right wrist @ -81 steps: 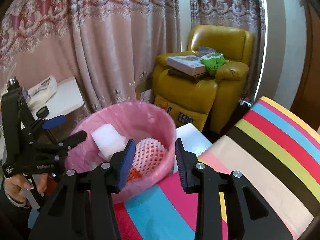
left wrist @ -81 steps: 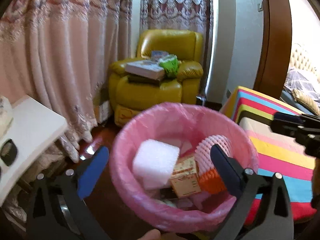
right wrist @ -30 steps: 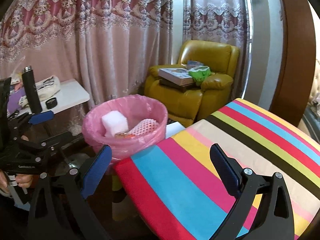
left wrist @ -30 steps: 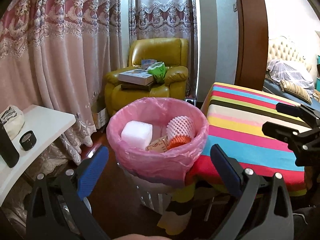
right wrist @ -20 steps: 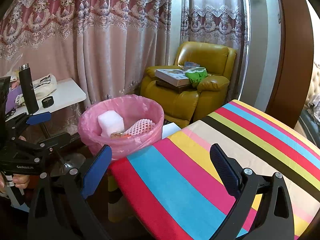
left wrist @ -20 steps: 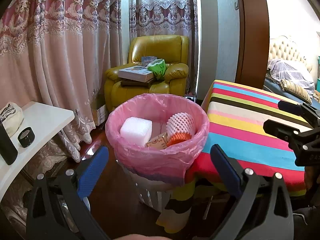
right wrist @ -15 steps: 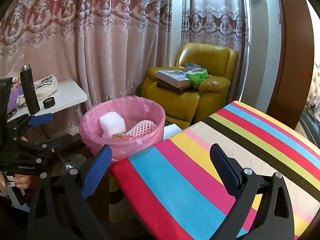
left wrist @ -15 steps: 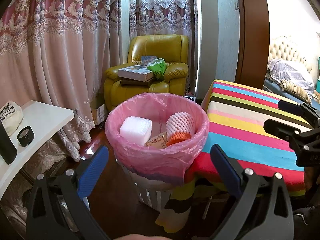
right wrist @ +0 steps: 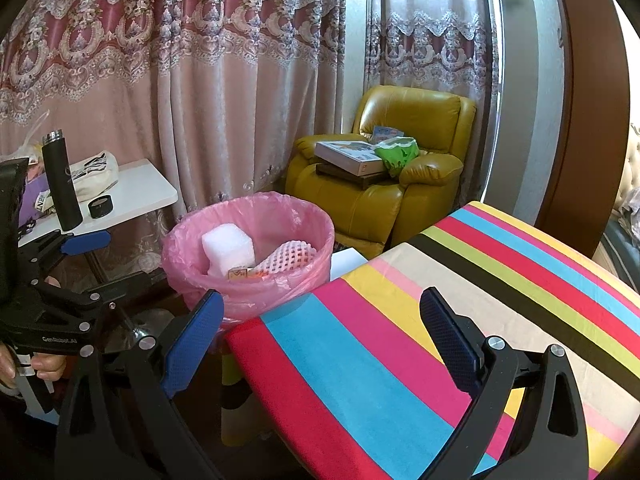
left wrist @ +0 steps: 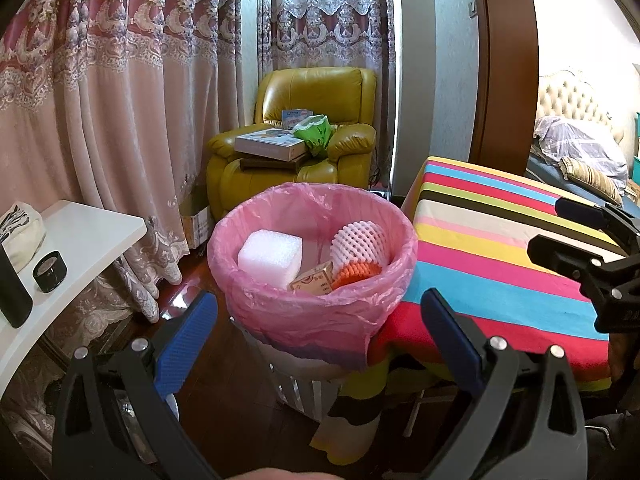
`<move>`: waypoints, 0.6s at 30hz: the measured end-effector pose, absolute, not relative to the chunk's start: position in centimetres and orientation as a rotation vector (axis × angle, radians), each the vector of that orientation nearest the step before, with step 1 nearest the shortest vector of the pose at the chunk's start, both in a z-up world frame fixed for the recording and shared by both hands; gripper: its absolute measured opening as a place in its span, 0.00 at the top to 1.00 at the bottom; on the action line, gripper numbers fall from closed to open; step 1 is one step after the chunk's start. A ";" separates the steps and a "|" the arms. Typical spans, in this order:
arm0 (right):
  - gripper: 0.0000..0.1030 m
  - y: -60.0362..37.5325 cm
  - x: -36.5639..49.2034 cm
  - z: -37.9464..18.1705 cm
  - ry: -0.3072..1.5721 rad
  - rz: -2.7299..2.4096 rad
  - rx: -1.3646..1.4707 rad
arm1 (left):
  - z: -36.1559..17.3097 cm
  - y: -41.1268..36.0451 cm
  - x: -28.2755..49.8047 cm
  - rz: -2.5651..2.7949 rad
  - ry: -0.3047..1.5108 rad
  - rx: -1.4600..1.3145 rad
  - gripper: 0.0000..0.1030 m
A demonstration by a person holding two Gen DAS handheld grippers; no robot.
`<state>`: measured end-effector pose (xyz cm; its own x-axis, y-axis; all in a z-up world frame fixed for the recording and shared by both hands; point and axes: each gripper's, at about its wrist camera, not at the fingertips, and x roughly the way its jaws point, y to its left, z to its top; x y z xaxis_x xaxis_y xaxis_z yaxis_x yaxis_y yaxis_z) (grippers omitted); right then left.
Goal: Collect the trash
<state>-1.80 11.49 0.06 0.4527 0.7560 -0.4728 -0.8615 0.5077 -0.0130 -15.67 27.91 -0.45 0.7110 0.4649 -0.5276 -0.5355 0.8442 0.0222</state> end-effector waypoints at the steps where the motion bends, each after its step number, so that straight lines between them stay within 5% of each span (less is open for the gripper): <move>1: 0.10 11.5 -1.8 0.0 0.440 1.013 -0.267 | -0.5 27.9 -15.6 0.556 0.547 -0.135 0.04; 18: 0.10 11.6 -2.0 -0.2 0.443 1.016 -0.271 | -0.6 27.8 -15.7 0.555 0.551 -0.138 0.04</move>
<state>-1.98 11.58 -0.16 0.4497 0.7554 -0.4766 -0.8632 0.5046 -0.0146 -15.65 27.82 -0.59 0.7102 0.4624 -0.5309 -0.5343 0.8450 0.0211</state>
